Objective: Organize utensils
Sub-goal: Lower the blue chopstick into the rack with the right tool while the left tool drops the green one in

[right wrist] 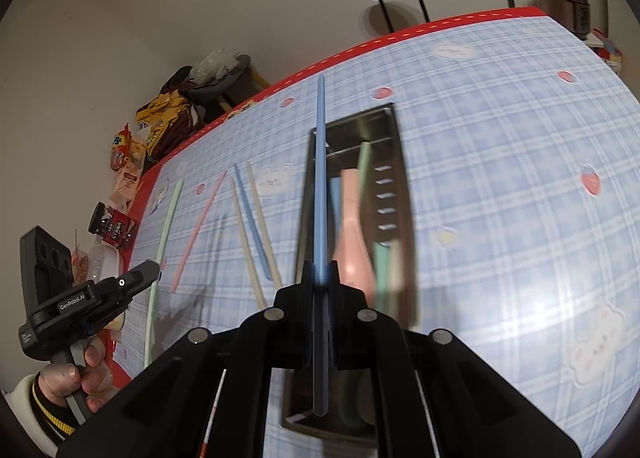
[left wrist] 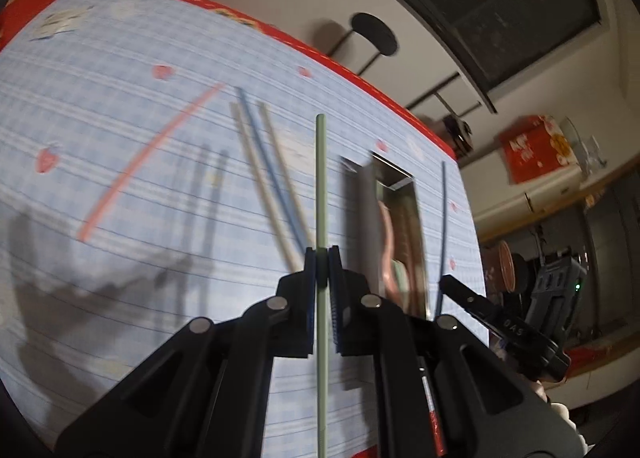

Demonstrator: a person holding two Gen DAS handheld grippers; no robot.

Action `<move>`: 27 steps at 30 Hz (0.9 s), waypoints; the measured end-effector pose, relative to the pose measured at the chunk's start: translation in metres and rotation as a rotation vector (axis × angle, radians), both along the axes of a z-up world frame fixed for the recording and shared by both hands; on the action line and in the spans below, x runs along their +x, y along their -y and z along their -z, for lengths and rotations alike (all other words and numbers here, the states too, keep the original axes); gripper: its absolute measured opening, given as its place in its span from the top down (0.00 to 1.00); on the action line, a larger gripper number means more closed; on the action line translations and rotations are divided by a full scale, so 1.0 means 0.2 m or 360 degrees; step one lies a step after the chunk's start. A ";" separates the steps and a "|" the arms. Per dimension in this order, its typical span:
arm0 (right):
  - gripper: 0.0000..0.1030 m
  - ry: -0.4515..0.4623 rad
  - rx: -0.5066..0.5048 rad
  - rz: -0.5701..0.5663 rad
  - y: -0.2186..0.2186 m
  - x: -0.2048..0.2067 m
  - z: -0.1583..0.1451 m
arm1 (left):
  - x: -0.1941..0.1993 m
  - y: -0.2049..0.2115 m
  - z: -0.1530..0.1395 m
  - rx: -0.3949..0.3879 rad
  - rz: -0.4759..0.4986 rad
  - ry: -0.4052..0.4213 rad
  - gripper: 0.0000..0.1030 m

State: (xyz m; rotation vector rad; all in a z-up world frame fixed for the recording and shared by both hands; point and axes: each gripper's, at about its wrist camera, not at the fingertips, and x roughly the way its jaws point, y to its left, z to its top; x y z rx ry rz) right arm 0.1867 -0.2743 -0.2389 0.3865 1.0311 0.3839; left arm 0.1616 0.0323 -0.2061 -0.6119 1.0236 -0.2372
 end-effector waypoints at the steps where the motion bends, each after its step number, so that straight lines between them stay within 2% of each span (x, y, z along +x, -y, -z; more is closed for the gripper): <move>1: 0.93 0.0005 0.0000 0.0005 0.02 -0.01 0.00 | 0.00 0.06 0.01 -0.0005 0.0031 -0.0005 0.90; 13: 0.93 -0.0030 -0.0103 -0.0053 0.10 -0.01 0.08 | 0.17 0.53 0.09 0.0015 0.0196 -0.0045 0.90; 27: 0.93 -0.0067 -0.0099 -0.0096 0.10 0.02 0.11 | 0.24 0.64 0.18 0.0009 0.0190 -0.0069 0.90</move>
